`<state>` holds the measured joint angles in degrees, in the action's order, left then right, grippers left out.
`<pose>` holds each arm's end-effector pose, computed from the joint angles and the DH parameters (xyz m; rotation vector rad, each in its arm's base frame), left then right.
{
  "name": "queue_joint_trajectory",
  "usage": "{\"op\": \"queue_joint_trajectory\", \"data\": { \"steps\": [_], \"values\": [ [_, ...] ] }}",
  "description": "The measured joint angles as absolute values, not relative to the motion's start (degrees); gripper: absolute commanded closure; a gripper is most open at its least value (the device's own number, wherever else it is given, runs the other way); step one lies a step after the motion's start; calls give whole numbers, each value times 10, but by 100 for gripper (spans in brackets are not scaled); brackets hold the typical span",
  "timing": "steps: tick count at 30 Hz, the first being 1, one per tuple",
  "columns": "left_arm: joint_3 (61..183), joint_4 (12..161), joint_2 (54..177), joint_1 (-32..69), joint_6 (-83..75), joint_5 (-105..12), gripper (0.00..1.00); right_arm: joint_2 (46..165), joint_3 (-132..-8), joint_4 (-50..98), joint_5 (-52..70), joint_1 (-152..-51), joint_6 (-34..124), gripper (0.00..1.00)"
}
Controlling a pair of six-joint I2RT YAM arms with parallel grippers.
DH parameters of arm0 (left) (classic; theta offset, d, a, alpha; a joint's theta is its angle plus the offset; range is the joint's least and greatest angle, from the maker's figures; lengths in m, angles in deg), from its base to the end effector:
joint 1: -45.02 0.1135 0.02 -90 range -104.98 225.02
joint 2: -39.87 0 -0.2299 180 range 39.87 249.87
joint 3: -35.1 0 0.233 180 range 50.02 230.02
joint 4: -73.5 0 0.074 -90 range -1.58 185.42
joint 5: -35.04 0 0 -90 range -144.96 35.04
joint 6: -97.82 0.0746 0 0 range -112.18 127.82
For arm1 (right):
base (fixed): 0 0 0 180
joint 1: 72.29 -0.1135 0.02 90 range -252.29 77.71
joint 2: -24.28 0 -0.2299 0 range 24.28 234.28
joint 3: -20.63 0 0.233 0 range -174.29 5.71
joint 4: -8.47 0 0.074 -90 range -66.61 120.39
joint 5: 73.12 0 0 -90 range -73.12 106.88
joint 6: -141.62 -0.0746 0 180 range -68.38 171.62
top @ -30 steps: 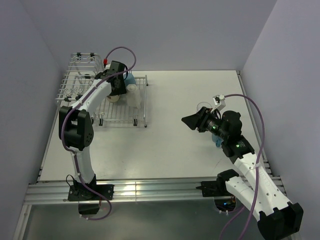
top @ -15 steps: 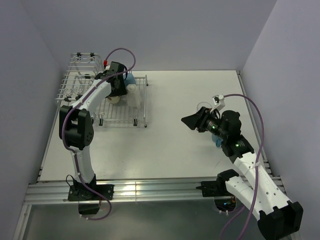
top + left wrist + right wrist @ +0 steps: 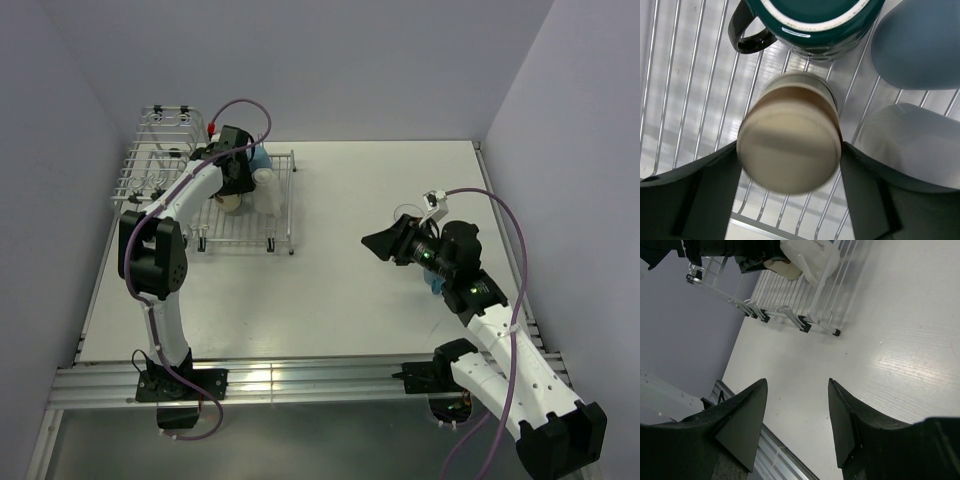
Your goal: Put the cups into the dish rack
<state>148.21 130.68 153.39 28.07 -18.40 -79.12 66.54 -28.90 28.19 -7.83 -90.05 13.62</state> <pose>0.4115 -0.0935 0.2027 -0.3511 2.4383 0.2264 0.1994 0.0966 0.2670 0.0047 1.9010 1.0658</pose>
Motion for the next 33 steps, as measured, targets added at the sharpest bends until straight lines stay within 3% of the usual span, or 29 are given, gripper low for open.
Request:
{"op": "queue_joint_trajectory", "data": {
  "steps": [6,20,28,33],
  "values": [
    [1475,1307,1534,281,-184,-792,11,669,-289,286,-78,-905,138,41],
    [1475,1308,1498,277,-183,-806,9,683,-342,344,-35,-916,166,41],
    [1513,1325,1406,240,-177,-835,9,796,-477,447,144,-917,218,41],
    [1528,1331,1337,202,-173,-837,10,929,-550,488,275,-917,252,41]
  ]
}}
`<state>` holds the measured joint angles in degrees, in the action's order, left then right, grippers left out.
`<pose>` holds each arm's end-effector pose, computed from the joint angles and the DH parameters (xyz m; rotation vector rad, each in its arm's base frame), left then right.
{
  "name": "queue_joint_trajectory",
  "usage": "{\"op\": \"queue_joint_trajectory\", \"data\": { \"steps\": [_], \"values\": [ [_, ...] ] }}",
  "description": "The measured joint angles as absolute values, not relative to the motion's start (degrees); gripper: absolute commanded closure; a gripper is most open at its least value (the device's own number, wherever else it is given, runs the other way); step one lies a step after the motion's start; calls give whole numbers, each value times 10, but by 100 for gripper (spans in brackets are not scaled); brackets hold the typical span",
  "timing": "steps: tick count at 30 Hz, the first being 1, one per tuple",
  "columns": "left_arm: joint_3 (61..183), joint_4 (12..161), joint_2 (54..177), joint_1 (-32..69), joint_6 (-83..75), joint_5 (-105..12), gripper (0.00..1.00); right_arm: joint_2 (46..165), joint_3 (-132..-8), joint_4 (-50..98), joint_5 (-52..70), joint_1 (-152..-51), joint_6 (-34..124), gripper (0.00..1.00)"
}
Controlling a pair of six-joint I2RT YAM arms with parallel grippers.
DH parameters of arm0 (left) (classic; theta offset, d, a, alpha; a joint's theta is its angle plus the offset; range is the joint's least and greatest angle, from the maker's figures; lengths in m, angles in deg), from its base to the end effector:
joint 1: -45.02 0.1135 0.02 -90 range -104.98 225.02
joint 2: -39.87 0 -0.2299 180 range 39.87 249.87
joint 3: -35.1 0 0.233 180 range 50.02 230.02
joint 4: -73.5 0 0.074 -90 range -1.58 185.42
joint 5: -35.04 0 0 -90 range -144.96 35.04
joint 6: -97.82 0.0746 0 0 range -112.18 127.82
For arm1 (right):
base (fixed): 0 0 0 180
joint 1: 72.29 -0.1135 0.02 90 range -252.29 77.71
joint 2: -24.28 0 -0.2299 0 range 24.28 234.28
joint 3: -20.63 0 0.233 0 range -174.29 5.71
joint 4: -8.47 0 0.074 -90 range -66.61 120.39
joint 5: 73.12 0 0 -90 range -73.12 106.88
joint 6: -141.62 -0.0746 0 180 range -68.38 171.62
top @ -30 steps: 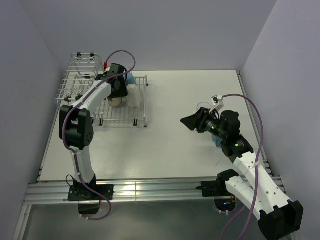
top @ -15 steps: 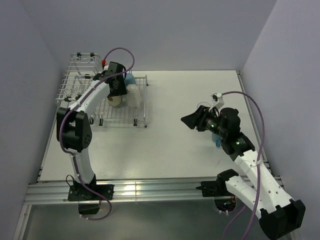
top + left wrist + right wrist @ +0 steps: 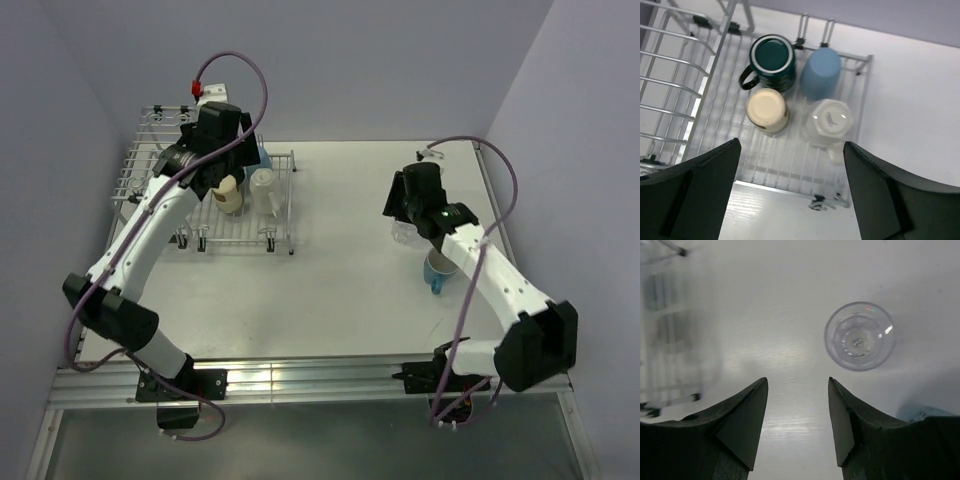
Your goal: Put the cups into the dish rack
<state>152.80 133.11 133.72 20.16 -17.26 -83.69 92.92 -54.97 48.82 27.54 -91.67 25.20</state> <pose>0.3432 -0.1195 0.3556 -0.2783 2.0906 0.0334 0.2787 0.0834 0.2748 0.2400 2.1406 0.2660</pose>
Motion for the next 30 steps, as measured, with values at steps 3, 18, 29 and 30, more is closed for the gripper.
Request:
{"op": "queue_joint_trajectory", "data": {
  "steps": [3,18,29,30],
  "values": [
    [1515,1325,1284,178,-171,-825,10,1007,-577,501,331,-917,268,41],
    [1398,1306,1119,162,-168,-769,9,1205,-660,516,424,-915,297,43],
    [1369,1298,1119,162,-168,-756,11,1256,-657,504,411,-912,301,83],
    [1366,1295,1118,162,-168,-755,11,1256,-656,502,408,-911,299,97]
  ]
}}
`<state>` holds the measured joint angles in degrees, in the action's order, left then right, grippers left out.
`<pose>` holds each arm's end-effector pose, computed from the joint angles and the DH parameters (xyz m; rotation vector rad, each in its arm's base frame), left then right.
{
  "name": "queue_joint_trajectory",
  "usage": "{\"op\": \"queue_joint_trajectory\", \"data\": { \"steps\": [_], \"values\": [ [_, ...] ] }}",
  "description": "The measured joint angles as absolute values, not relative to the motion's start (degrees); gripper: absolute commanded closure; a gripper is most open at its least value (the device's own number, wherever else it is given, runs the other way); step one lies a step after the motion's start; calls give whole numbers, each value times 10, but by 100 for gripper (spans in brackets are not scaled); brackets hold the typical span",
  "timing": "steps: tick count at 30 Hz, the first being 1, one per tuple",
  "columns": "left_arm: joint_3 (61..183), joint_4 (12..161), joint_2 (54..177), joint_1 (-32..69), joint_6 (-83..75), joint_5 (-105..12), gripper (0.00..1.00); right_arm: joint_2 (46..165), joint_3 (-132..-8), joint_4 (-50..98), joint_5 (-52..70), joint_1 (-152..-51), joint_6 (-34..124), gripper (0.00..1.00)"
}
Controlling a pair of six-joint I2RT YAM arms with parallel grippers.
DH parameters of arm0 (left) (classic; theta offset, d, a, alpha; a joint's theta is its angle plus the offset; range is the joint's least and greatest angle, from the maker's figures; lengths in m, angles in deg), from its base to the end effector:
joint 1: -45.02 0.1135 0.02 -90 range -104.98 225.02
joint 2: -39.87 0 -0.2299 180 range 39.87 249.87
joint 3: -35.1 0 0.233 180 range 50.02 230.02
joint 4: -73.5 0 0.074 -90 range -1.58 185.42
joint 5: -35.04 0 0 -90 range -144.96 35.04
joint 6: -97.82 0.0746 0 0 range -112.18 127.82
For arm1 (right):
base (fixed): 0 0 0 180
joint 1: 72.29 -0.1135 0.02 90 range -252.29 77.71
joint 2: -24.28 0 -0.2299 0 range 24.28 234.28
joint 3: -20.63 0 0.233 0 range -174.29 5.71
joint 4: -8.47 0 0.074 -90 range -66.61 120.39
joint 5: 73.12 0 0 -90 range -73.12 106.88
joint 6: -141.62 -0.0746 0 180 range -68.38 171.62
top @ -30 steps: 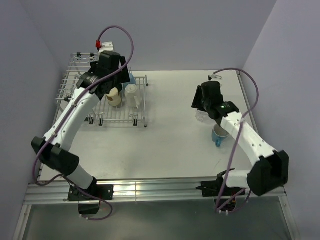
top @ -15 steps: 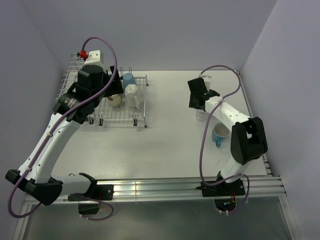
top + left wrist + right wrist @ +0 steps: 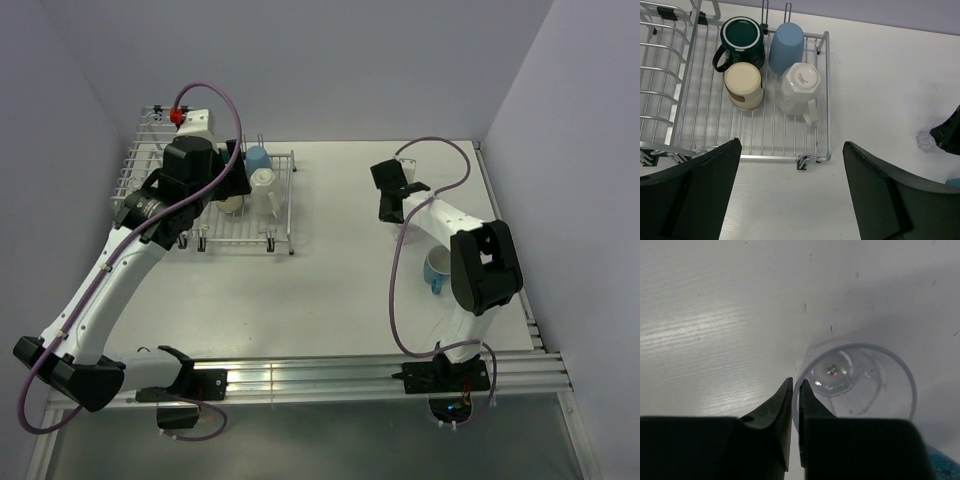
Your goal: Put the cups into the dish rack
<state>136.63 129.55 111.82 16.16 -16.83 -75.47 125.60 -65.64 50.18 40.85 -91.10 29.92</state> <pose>0.2580 -0.1123 0.3830 -0.1502 2.0035 -0.2340 0.3582 0.0900 0.1595 0.2170 2.4453 -0.2347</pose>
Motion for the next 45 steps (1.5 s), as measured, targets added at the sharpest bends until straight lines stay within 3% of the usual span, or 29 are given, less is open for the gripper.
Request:
{"op": "queue_joint_trajectory", "data": {
  "steps": [5,9,19,23,31,45],
  "values": [
    [1347,1282,1108,162,-169,-732,9,1250,-652,495,390,-910,298,100],
    [1314,1254,1092,162,-175,-685,7,1196,-621,492,306,-908,289,100],
    [1224,1134,1084,162,-233,-506,4,842,-495,348,41,-908,190,100],
    [1186,1062,1083,163,-271,-424,1,765,-421,252,-44,-908,116,100],
    [1161,942,1099,161,-343,-308,1,756,-322,91,-148,-908,-20,100],
    [1123,804,1149,153,-414,-198,1,763,-294,-131,-188,-908,-164,100]
  ]
}}
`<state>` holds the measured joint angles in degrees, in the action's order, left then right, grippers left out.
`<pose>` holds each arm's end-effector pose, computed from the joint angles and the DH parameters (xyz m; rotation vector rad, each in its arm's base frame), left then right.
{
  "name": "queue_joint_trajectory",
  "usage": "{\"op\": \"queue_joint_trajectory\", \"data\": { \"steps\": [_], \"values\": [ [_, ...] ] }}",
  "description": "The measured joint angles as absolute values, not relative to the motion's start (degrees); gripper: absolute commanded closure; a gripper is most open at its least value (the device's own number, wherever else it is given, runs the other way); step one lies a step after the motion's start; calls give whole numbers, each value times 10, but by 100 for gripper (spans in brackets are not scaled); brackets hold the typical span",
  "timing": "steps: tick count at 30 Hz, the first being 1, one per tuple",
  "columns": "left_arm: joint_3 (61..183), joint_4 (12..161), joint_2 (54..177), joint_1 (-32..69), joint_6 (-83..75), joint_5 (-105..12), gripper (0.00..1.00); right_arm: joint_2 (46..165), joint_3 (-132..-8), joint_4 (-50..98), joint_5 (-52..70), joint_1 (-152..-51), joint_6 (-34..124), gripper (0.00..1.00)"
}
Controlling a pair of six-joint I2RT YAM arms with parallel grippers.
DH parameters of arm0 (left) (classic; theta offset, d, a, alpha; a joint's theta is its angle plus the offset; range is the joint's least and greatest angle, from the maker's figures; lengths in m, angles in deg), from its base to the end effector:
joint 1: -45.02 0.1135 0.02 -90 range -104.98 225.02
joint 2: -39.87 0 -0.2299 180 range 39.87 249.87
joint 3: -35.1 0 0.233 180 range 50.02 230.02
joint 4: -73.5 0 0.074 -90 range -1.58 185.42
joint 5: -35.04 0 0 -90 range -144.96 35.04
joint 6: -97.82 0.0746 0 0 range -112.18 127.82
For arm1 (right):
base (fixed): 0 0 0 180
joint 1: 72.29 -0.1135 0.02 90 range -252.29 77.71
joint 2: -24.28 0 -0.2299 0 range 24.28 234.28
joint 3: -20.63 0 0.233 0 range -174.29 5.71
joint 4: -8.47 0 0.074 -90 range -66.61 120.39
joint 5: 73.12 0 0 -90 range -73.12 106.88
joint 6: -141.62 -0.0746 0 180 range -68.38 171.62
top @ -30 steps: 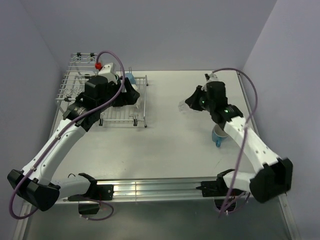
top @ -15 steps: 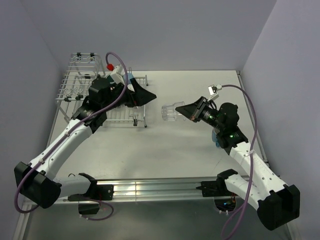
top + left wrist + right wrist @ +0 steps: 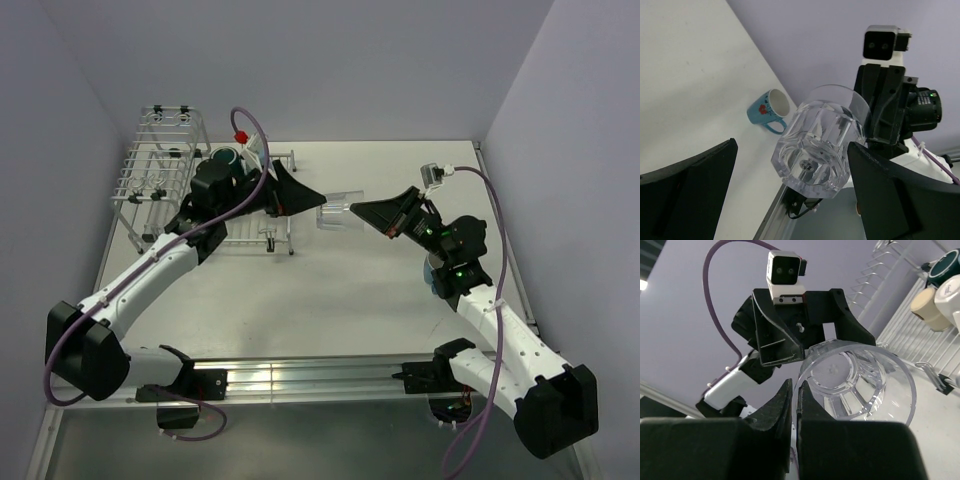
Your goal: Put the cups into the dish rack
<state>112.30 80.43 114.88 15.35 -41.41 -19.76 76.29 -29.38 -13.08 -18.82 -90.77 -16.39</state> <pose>0.2636 -0.1997 0.3333 0.2134 1.8739 -1.5023 0.2121 0.1168 0.3316 0.0065 1.4952 1.6391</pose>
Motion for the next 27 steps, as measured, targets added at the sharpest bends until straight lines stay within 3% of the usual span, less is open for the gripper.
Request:
{"op": "queue_joint_trajectory", "data": {
  "steps": [27],
  "values": [
    [1091,647,1166,119,-495,-108,1,796,-283,-271,-188,-908,-248,100]
  ]
}}
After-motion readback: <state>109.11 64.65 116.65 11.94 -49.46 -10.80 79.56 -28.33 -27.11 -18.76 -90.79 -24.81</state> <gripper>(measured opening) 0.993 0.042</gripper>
